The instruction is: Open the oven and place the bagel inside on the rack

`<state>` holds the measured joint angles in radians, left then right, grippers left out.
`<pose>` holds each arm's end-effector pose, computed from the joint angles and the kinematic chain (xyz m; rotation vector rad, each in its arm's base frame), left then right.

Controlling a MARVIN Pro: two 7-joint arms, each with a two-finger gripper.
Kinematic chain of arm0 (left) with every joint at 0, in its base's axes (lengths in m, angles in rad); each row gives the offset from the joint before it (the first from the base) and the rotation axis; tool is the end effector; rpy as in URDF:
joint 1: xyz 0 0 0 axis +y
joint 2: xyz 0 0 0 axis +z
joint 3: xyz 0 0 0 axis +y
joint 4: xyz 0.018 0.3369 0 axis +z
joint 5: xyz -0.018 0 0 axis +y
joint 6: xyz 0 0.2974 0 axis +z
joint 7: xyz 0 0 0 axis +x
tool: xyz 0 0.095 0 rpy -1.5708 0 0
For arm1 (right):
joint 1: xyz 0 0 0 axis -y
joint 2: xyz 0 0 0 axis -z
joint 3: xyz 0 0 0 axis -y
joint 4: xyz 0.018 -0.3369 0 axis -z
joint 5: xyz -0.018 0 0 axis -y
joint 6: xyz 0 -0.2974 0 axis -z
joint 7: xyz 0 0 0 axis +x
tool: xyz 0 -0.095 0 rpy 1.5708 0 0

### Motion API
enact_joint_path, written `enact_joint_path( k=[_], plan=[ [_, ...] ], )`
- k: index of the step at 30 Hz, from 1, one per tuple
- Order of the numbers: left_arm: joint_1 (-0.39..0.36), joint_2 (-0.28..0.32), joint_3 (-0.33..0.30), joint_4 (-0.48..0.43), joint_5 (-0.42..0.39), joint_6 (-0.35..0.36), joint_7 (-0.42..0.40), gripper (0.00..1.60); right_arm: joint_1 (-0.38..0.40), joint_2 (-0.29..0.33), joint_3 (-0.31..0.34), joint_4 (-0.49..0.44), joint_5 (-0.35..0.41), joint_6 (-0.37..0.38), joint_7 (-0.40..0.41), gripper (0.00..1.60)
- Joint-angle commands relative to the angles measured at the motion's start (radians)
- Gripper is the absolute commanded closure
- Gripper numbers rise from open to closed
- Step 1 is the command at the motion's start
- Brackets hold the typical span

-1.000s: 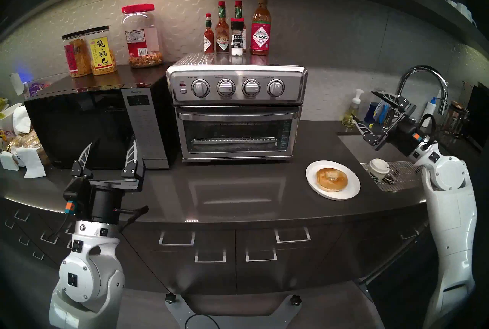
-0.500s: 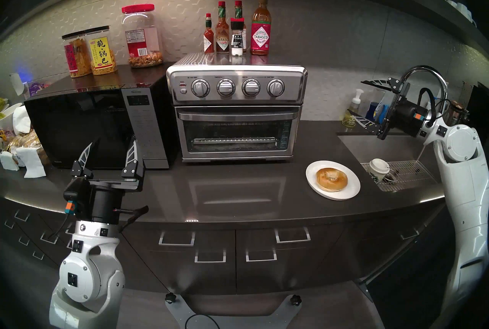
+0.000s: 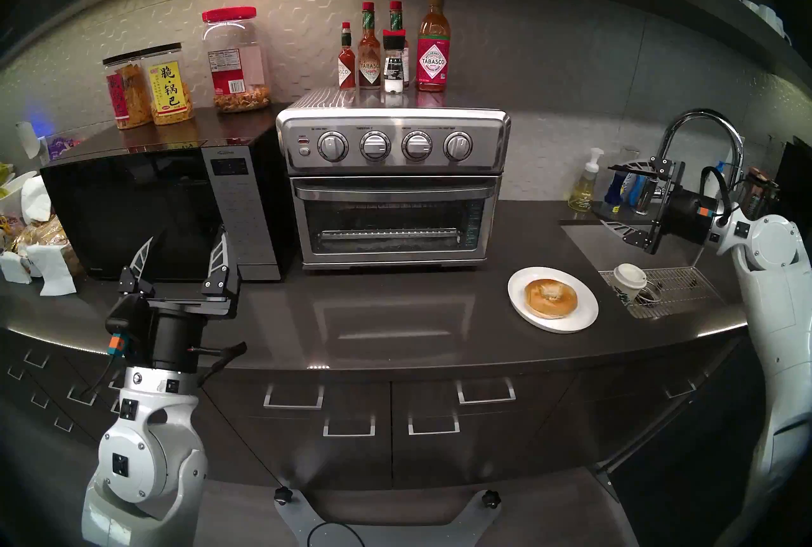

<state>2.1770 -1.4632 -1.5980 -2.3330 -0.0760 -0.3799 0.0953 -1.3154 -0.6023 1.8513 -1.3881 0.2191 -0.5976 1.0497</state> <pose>0.2019 0.0257 -0.2090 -1.5462 -0.0510 -2.7144 0.3966 -0.3218 -0.0923 1.2973 1.7350 1.8974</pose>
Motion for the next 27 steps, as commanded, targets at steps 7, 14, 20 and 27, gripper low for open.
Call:
enact_joint_path(
  k=[7,14,20,27],
  plan=[
    [-0.002,0.001,0.000,-0.019,0.000,-0.003,-0.001,0.00,-0.123,-0.092,0.110,-0.196,0.134,0.012,0.000,0.00],
    [-0.002,0.000,0.000,-0.018,0.000,-0.003,-0.001,0.00,-0.161,-0.173,0.073,-0.303,0.145,0.036,-0.035,0.00],
    [-0.002,0.000,0.000,-0.018,0.000,-0.003,-0.001,0.00,-0.172,-0.239,0.016,-0.385,0.093,0.074,-0.102,0.00],
    [-0.002,0.000,0.000,-0.018,0.000,-0.003,-0.001,0.00,-0.192,-0.329,-0.043,-0.471,-0.050,0.085,-0.214,0.00]
  ],
)
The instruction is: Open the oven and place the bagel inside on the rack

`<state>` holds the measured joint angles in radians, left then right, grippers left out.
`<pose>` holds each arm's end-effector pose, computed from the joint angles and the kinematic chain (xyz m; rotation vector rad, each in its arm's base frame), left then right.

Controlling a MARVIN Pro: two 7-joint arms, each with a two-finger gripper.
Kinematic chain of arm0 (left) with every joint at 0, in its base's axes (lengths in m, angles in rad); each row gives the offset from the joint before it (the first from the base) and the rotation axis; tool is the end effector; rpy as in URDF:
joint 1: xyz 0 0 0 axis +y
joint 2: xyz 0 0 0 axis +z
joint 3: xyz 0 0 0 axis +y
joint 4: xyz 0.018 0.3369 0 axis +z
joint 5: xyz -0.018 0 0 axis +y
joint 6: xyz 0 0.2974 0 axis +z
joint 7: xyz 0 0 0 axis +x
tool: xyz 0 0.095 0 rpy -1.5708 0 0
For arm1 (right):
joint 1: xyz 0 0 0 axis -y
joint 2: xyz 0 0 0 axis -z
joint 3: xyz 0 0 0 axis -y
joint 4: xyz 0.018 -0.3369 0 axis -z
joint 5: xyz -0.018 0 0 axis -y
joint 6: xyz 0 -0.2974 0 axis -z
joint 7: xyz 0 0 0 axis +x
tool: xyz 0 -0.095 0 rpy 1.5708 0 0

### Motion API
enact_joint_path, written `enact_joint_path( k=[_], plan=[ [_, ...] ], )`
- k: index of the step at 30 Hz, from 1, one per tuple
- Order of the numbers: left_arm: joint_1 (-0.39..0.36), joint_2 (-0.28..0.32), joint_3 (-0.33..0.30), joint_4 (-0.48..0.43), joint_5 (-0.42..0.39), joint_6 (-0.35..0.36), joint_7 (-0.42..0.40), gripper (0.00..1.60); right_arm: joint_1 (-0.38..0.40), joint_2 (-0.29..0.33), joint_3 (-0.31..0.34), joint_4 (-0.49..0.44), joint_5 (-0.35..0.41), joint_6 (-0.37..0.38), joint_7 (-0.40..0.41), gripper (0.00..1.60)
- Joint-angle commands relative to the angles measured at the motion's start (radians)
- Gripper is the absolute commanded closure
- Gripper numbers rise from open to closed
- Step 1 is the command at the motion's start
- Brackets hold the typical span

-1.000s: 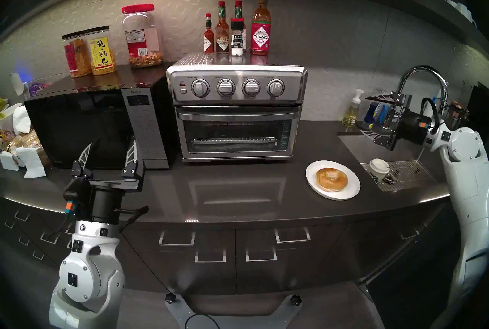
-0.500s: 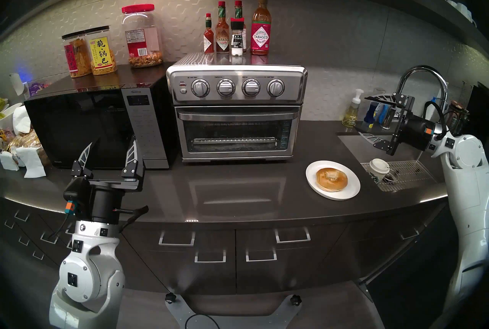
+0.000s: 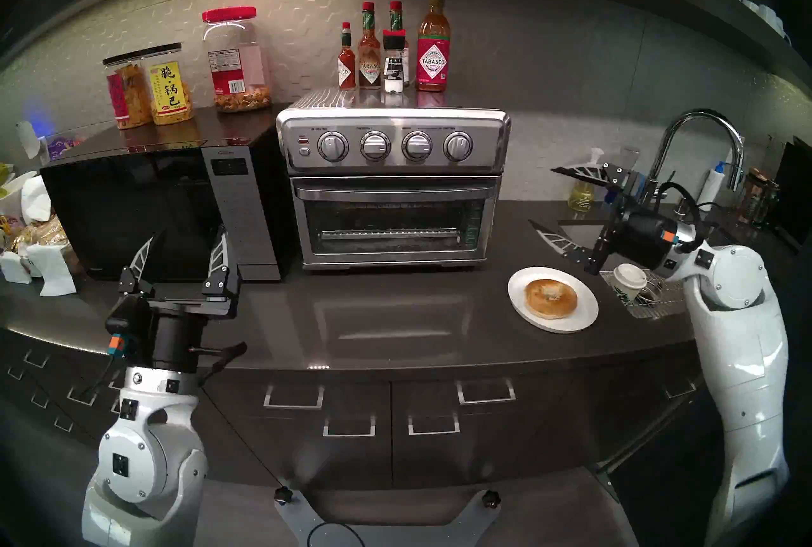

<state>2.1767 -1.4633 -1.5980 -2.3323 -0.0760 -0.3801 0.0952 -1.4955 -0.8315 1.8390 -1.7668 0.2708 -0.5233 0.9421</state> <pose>0.2020 0.0257 -0.2091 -1.5464 -0.0510 -2.7142 0.3674 -0.1835 -0.1311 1.1312 1.7471 2.2881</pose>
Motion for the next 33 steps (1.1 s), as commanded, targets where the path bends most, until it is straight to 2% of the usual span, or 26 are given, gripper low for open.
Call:
enact_joint_path(
  k=[1,5,6,8,9,11,16,20,27,28,33],
  plan=[
    [-0.002,0.001,0.000,-0.019,0.001,-0.003,-0.001,0.00,-0.009,-0.110,-0.039,-0.095,-0.116,0.022,-0.113,0.00],
    [-0.002,0.001,0.000,-0.020,0.001,-0.003,-0.001,0.00,0.004,-0.158,-0.068,-0.100,-0.219,-0.002,-0.175,0.00],
    [-0.001,0.001,0.000,-0.020,0.001,-0.003,-0.001,0.00,0.008,-0.173,-0.072,-0.097,-0.252,-0.027,-0.194,0.00],
    [-0.001,0.001,0.000,-0.020,0.001,-0.002,-0.001,0.00,0.015,-0.196,-0.084,-0.089,-0.298,-0.025,-0.224,0.00],
    [-0.001,0.001,0.000,-0.020,0.001,-0.003,-0.001,0.00,0.020,-0.210,-0.086,-0.081,-0.325,-0.081,-0.243,0.00],
    [-0.001,0.001,0.000,-0.020,0.001,-0.002,-0.001,0.00,0.021,-0.232,-0.090,-0.070,-0.370,-0.083,-0.283,0.00],
    [-0.001,0.001,0.000,-0.021,0.000,-0.002,-0.001,0.00,0.053,-0.265,-0.103,-0.033,-0.445,-0.146,-0.340,0.00],
    [-0.001,0.001,0.000,-0.021,0.001,-0.002,-0.001,0.00,0.104,-0.275,-0.123,0.008,-0.468,-0.152,-0.362,0.00],
    [-0.002,0.000,0.000,-0.020,0.001,-0.003,-0.001,0.00,0.191,-0.252,-0.169,0.064,-0.480,-0.161,-0.346,0.00],
    [-0.002,0.000,0.000,-0.020,0.001,-0.003,-0.001,0.00,0.182,-0.247,-0.170,0.049,-0.480,-0.149,-0.354,0.00],
    [-0.002,0.000,0.000,-0.019,0.001,-0.003,-0.001,0.00,0.234,-0.230,-0.199,0.049,-0.489,-0.161,-0.323,0.00]
  ],
)
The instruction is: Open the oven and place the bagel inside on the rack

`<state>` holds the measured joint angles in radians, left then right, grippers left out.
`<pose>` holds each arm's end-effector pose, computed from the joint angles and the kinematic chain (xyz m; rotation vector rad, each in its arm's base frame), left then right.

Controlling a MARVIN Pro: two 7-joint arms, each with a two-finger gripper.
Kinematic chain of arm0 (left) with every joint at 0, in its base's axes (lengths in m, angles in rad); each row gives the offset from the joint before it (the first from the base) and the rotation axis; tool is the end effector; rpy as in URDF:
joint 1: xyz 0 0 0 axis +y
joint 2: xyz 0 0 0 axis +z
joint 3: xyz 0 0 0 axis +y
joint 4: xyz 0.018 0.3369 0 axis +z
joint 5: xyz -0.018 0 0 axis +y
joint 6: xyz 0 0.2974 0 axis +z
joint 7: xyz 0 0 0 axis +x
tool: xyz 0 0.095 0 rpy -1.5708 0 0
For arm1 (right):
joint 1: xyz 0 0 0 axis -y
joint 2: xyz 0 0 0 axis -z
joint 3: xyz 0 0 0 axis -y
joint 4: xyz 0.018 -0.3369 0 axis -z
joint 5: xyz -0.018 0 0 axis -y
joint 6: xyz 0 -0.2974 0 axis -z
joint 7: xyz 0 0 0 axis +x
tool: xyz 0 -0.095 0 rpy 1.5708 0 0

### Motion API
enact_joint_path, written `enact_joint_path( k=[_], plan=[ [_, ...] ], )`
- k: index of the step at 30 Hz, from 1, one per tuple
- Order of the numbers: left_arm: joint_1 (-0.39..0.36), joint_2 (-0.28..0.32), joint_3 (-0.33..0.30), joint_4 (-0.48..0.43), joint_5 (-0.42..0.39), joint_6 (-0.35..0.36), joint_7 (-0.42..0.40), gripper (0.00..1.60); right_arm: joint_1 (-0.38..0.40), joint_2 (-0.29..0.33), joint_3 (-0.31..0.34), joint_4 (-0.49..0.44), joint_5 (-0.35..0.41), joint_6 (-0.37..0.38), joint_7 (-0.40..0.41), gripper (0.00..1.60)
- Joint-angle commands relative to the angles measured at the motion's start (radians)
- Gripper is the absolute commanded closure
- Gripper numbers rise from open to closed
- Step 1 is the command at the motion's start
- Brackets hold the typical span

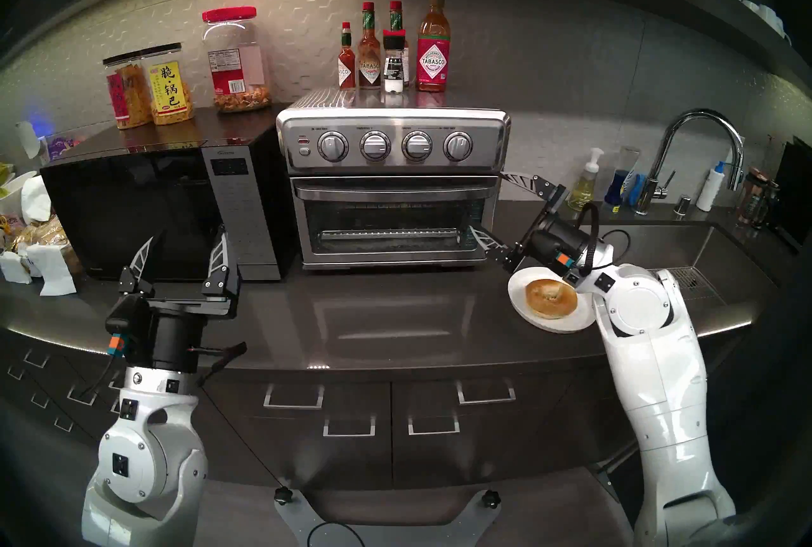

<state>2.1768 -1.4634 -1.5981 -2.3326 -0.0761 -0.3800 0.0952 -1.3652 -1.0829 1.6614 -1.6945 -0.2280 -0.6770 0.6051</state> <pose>0.2020 0.0257 -0.2091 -1.5463 -0.0513 -2.7143 0.4202 -0.1027 -0.1751 0.8838 1.5584 2.2547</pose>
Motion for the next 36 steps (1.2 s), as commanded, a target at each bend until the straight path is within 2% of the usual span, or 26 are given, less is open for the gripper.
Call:
enact_joint_path(
  k=[1,9,14,25,36],
  plan=[
    [-0.002,0.001,0.000,-0.019,0.001,-0.003,-0.001,0.00,0.115,0.022,-0.027,-0.020,0.009,-0.008,0.018,0.00],
    [-0.001,0.001,0.000,-0.020,0.001,-0.002,-0.001,0.00,0.186,0.054,-0.087,0.010,0.009,-0.025,0.090,0.00],
    [-0.001,0.001,0.000,-0.021,0.001,-0.002,-0.001,0.00,0.227,0.047,-0.126,0.061,-0.019,-0.055,0.119,0.00],
    [-0.001,0.001,0.000,-0.020,0.001,-0.002,-0.001,0.00,0.319,-0.030,-0.154,0.204,-0.080,-0.073,0.081,0.00],
    [-0.001,0.001,0.000,-0.020,0.001,-0.002,-0.001,0.00,0.373,-0.050,-0.157,0.291,-0.123,-0.113,0.058,0.02]
  ],
)
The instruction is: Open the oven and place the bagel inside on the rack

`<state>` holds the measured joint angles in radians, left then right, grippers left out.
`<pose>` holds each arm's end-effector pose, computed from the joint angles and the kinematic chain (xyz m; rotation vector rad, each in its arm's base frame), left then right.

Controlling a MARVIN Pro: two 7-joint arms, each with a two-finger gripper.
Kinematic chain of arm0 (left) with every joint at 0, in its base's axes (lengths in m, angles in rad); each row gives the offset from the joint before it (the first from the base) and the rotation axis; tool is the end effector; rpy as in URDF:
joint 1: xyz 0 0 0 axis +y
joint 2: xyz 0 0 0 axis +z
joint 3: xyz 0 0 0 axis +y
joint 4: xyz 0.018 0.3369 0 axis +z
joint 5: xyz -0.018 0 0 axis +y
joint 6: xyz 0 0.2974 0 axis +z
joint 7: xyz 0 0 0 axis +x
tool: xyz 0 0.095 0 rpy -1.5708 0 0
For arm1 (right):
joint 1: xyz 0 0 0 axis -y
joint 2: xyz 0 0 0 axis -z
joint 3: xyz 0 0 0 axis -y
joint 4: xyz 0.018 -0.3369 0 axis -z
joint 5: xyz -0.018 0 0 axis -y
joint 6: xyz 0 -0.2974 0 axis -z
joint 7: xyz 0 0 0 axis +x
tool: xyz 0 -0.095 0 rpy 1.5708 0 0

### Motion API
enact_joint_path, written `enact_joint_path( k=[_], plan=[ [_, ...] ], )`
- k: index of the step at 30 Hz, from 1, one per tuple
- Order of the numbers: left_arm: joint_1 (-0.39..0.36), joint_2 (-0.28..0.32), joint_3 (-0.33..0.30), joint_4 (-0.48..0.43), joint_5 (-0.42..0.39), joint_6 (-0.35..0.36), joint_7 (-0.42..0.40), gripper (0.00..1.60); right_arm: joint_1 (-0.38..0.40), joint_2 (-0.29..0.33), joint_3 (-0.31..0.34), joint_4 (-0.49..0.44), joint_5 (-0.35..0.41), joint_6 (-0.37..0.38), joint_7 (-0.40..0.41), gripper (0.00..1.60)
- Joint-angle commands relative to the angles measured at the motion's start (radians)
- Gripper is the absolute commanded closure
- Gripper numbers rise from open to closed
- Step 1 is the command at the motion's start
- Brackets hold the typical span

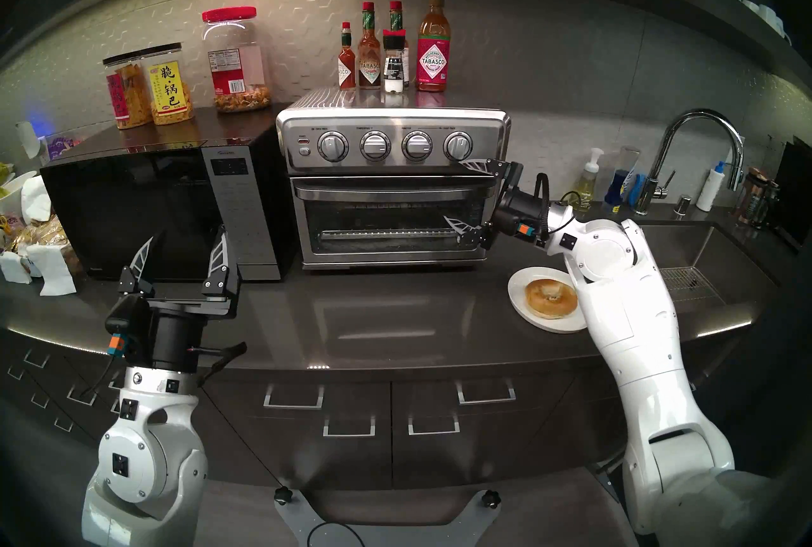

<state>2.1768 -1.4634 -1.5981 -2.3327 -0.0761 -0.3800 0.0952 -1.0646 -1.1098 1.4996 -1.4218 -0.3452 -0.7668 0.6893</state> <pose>0.2020 0.0257 -0.2090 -1.5461 -0.0513 -2.7144 0.5008 -0.0794 -0.1619 0.7885 1.7818 2.1194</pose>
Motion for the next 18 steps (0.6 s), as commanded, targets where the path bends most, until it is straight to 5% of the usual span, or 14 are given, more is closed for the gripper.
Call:
enact_joint_path(
  k=[1,3,4,9,13,18],
  plan=[
    [-0.001,0.001,0.000,-0.020,0.001,-0.002,-0.001,0.00,0.075,-0.023,0.002,0.023,-0.012,-0.031,-0.026,0.02],
    [-0.001,0.001,0.000,-0.020,0.001,-0.002,-0.001,0.00,0.075,-0.027,0.001,0.028,-0.020,-0.041,-0.028,0.38],
    [-0.001,0.001,0.000,-0.020,0.001,-0.002,-0.001,0.00,0.074,-0.029,0.001,0.028,-0.023,-0.044,-0.029,0.68],
    [-0.001,0.001,0.000,-0.020,0.001,-0.002,-0.001,0.00,0.063,-0.033,0.001,0.000,-0.033,-0.056,-0.028,1.09],
    [-0.001,0.001,0.000,-0.020,0.001,-0.002,-0.001,0.00,0.045,-0.036,0.007,-0.041,-0.028,-0.068,-0.029,1.60],
    [-0.002,0.001,0.000,-0.019,0.001,-0.003,-0.001,0.00,0.018,-0.041,0.026,-0.088,-0.014,-0.066,-0.034,1.60]
  ],
)
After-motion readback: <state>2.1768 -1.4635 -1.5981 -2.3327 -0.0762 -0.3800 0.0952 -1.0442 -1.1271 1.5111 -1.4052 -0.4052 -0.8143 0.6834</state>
